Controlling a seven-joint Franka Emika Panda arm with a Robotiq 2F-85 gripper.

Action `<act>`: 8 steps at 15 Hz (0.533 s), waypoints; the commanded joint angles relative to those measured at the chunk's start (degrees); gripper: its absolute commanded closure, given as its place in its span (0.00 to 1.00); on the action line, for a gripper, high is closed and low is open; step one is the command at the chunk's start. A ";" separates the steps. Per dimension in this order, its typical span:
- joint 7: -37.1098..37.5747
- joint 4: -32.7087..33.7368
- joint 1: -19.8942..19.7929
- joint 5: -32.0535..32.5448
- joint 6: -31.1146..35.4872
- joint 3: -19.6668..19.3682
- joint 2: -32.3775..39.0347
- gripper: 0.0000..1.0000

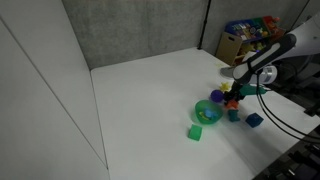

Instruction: Pick up the orange toy on the worktop and put it in the green bowl

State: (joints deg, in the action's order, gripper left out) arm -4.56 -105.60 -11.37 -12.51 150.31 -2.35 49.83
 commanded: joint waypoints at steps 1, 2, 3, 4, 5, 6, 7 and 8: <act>0.75 -0.44 0.24 0.93 -3.39 1.82 -4.83 0.58; 0.51 -0.56 0.46 0.79 -4.21 2.59 -6.36 0.61; 0.38 -0.41 0.70 0.62 -5.06 3.22 -7.52 0.66; 0.36 -0.35 1.22 0.59 -6.21 3.79 -9.02 0.66; 0.04 -0.28 1.53 0.37 -7.28 4.51 -10.27 0.67; -0.19 -0.45 1.96 0.17 -8.43 5.15 -11.67 0.70; -0.68 -0.66 2.25 -0.12 -9.77 5.96 -12.95 0.71; -1.00 -0.80 2.63 -0.31 -10.91 6.49 -13.98 0.71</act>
State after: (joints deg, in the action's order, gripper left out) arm -4.62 -105.27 -9.12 -12.50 143.09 2.55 39.85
